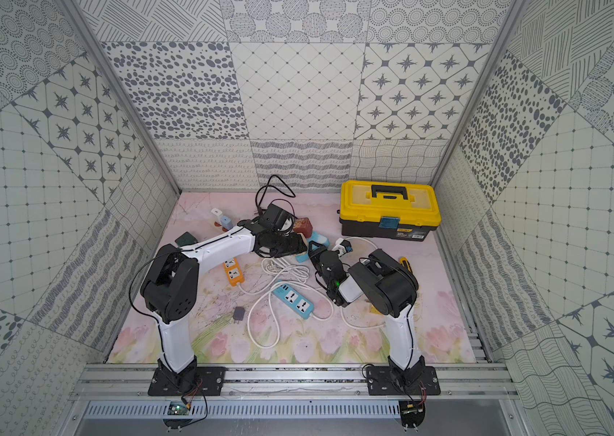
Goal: Pull the plug off the socket
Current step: Remove the plug from the socket, then place the plug at the center of the board.
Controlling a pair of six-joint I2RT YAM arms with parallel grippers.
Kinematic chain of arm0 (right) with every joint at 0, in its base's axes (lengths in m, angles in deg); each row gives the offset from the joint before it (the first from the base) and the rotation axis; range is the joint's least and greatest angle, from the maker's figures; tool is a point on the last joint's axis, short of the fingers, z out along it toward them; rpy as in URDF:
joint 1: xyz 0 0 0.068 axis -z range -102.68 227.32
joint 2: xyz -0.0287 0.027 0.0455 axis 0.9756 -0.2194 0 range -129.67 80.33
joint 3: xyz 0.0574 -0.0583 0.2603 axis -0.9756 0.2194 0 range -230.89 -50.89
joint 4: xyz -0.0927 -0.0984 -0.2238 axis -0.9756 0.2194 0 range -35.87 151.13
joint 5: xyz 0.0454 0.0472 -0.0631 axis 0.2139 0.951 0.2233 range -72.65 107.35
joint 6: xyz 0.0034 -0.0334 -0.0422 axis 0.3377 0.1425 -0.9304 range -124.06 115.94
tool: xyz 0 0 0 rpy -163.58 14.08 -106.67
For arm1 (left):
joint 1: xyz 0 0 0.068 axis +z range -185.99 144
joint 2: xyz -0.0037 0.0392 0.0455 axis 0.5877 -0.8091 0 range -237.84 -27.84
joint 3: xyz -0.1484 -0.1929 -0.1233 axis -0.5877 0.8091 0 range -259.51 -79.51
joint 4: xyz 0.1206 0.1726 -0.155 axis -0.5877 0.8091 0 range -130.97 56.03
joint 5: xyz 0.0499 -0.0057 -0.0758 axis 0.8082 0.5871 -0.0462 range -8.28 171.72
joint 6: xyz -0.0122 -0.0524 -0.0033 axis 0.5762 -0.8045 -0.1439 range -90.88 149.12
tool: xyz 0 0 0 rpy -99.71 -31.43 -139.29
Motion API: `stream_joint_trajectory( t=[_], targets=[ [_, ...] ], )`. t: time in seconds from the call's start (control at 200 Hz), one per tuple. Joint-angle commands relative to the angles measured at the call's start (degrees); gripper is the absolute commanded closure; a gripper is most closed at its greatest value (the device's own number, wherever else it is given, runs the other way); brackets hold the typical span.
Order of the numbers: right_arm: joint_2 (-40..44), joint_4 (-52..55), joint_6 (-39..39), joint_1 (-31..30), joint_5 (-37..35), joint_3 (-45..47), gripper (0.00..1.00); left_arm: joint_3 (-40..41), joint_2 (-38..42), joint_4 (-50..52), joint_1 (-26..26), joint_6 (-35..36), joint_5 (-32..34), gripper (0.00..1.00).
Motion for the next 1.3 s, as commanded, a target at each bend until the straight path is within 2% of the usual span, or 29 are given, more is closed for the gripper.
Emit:
stream_joint_trajectory(
  t=[0.0, 0.105, 0.165, 0.205, 0.31, 0.345, 0.385, 0.415, 0.45, 0.53, 0.58, 0.62, 0.7, 0.75, 0.886, 1.031, 1.096, 1.186, 1.291],
  targets=[
    [-2.94, 19.25, -2.83, 1.99, -6.62, 1.69, 1.0, -0.89, 3.4, -4.45, 0.38, 1.89, -7.71, 1.0],
    [-2.7, 19.6, -3.21, 1.95, -6.79, 1.72, 1.0, 6.38, 4.77, -18.77, 4.95, -11.07, -20.28, 1.0],
    [-2.37, 20.18, -3.35, 1.89, -6.94, 1.65, 1.0, 6.52, 5.07, -18.98, 5.34, -12.72, -21.32, 1.0],
    [-2.25, 20.53, -3.41, 1.91, -7.14, 1.77, 1.0, 3.65, 5.15, -12.41, 4.04, -8.48, -17.54, 1.0],
    [-2.01, 21.17, -3.74, 1.87, -7.25, 1.57, 1.0, -5.38, 3.67, 5.39, -1.92, 6.89, 2.4, 1.0],
    [-1.84, 21.85, -3.92, 1.95, -7.17, 1.28, 1.0, -7.05, 2.95, 8.19, -3.11, 9.62, 6.35, 1.0],
    [-1.73, 22.33, -3.88, 1.97, -7.23, 1.13, 1.0, -7.62, 2.49, 9.63, -3.64, 10.96, 7.65, 1.0],
    [-1.62, 22.6, -3.73, 1.93, -7.25, 1.18, 1.0, -7.09, 2.53, 9.16, -3.2, 10.4, 6.14, 1.0],
    [-1.57, 22.72, -3.62, 1.95, -7.25, 1.26, 1.0, -4.9, 3.15, 6.04, -1.71, 7.93, 0.59, 1.0],
    [-1.4, 22.97, -3.87, 1.96, -7.33, 1.32, 1.0, 5.19, 5.46, -9.48, 3.72, -6.38, -15.41, 1.0],
    [-1.18, 23.34, -3.93, 2.0, -7.43, 1.25, 1.0, 8.55, 6.2, -15.46, 5.46, -10.88, -17.86, 1.0],
    [-1.1, 23.51, -4.03, 1.97, -7.47, 1.15, 1.0, 6.45, 6.19, -11.41, 4.99, -7.48, -14.08, 1.0],
    [-0.84, 24.56, -4.26, 1.95, -7.65, 0.81, 1.0, -0.49, 5.23, 1.68, 0.93, 3.64, -0.31, 1.0],
    [-0.7, 25.37, -4.49, 2.01, -7.77, 0.52, 1.0, -3.31, 4.41, 5.62, -1.69, 8.88, 6.08, 1.0],
    [-0.39, 26.99, -5.63, 2.03, -7.82, -0.28, 1.0, -7.47, 2.34, 10.12, -6.19, 16.08, 15.95, 1.0],
    [-0.39, 26.89, -5.81, 1.98, -7.78, -0.38, 1.0, -7.59, 0.91, 9.22, -5.53, 14.51, 11.64, 1.0],
    [-1.22, 24.02, -5.68, 2.2, -6.77, 0.54, 1.0, -6.45, 1.05, 7.78, -3.87, 11.36, 5.77, 1.0],
    [-4.4, 16.27, -5.22, 3.0, -1.98, 1.36, 1.0, -3.07, 3.24, 4.41, -0.52, 5.82, -0.63, 1.0],
    [-9.48, 7.3, -2.78, 3.46, 4.14, 0.81, 1.0, 1.59, 8.67, -0.27, 2.4, 2.5, -2.58, 1.0]
  ],
)
